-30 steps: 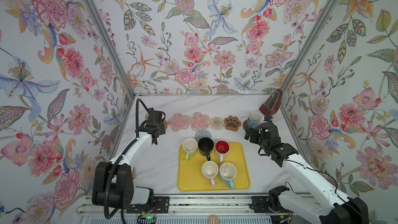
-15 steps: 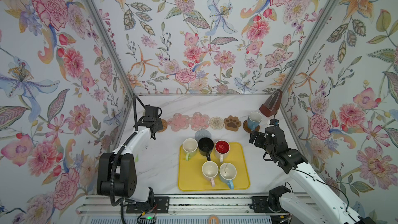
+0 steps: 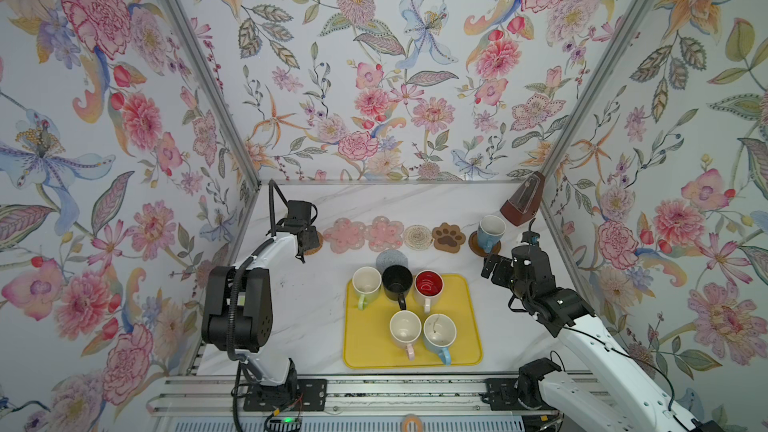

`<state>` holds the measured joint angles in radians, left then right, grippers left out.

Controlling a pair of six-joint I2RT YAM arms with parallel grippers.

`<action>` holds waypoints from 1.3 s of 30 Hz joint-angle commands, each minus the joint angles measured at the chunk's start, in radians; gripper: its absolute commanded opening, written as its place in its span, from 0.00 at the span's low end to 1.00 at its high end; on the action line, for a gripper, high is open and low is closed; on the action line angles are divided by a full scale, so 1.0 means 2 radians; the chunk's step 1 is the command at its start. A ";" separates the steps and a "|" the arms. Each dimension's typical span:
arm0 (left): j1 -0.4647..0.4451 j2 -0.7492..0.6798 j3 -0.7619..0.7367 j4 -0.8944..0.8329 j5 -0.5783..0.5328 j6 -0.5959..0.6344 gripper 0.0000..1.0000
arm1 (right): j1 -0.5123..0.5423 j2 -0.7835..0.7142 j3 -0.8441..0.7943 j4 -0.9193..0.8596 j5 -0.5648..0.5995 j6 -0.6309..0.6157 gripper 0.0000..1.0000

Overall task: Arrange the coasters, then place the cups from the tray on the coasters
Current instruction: 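Hold the white purple-handled mug above the pink flower coaster with the left gripper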

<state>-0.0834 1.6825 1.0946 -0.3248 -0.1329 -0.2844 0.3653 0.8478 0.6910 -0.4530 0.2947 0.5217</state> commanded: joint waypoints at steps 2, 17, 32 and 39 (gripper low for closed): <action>0.001 0.009 0.028 0.025 0.000 0.006 0.00 | 0.000 0.000 -0.003 -0.006 -0.002 0.008 0.99; 0.001 0.032 0.028 0.024 0.007 0.003 0.00 | 0.000 0.002 -0.003 -0.001 -0.006 0.010 0.99; 0.001 0.054 0.029 0.033 0.010 -0.001 0.00 | 0.000 0.000 -0.006 0.001 -0.009 0.011 0.99; 0.001 0.060 0.030 0.034 0.017 -0.004 0.00 | 0.000 0.000 -0.007 0.000 -0.008 0.010 0.99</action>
<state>-0.0834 1.7935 1.1183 -0.3038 -0.1074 -0.2848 0.3653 0.8509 0.6899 -0.4522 0.2764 0.5297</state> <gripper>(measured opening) 0.178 0.992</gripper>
